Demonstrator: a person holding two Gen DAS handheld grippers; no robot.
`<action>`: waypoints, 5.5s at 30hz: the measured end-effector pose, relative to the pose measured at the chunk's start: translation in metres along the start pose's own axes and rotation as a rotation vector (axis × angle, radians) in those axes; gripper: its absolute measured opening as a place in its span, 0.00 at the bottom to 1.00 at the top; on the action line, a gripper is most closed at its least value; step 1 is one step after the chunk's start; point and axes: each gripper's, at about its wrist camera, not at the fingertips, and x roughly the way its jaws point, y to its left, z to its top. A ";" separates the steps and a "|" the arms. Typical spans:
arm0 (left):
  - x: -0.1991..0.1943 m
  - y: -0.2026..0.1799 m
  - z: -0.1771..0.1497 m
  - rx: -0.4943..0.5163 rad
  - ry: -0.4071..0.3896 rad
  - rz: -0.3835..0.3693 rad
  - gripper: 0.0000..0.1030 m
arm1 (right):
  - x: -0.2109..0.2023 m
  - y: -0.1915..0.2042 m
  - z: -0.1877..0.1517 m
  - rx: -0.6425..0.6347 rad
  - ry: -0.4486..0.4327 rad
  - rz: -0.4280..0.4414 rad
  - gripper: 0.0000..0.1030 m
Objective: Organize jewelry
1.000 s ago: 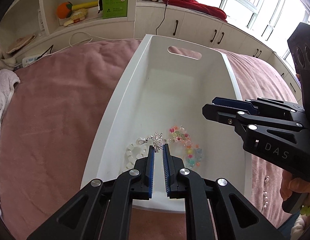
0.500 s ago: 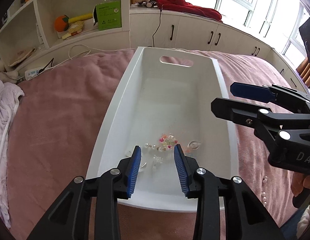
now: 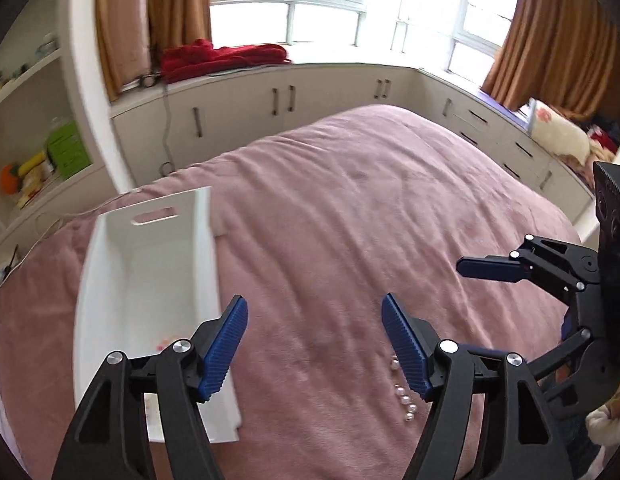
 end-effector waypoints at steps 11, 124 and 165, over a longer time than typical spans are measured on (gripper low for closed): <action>0.118 -0.092 -0.036 0.212 0.271 -0.088 0.63 | 0.039 0.003 -0.088 0.132 0.122 0.021 0.64; 0.169 -0.070 -0.080 0.069 0.320 -0.021 0.17 | -0.017 -0.051 -0.036 0.235 -0.058 -0.045 0.11; -0.013 0.192 -0.090 -0.433 0.062 0.324 0.18 | 0.138 0.139 0.134 -0.093 0.029 0.171 0.13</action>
